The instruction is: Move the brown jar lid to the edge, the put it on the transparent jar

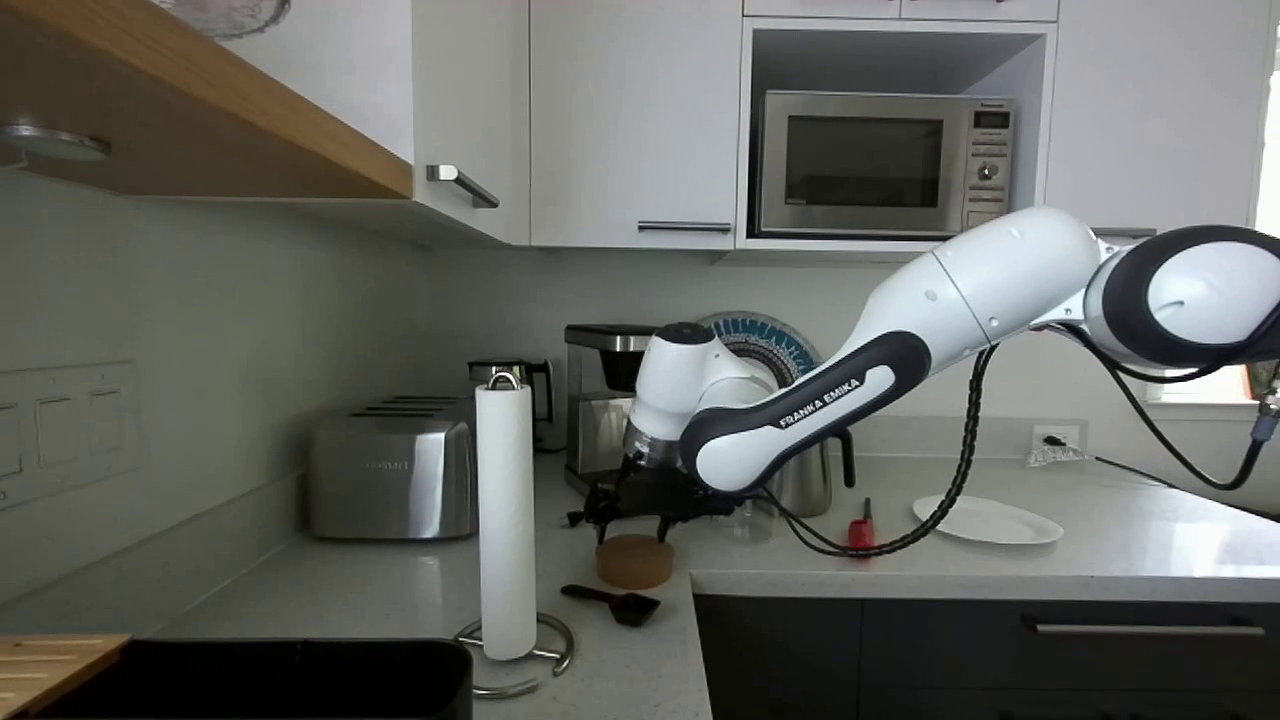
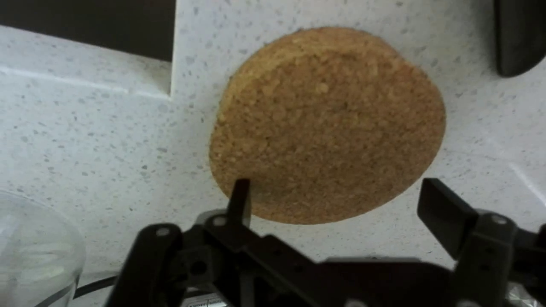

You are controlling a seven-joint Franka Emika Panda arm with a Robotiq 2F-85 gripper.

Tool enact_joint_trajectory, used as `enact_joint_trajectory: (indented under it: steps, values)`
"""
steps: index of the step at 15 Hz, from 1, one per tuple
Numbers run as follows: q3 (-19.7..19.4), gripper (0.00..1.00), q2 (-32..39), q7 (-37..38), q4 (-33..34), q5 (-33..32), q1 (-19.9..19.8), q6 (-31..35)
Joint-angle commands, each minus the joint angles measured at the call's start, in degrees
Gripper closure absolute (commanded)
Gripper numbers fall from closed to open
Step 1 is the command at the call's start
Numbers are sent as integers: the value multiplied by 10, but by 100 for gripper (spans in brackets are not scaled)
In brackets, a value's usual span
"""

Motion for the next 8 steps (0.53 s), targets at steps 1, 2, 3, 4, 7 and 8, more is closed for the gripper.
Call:
enact_joint_trajectory:
  steps: [1, 2, 3, 4, 7, 8]
  values:
    - [10, 0, -49, -21, -86, 45, -5, 3]
    - [11, 0, -60, -32, -102, 50, -7, 6]
    - [12, 0, -69, -42, -114, 53, -8, 4]
    - [13, 0, -77, -51, -127, 57, -10, 4]
    - [15, 0, -97, -73, -156, 62, -11, -4]
    - [16, 0, -101, -80, -161, 62, -12, -6]
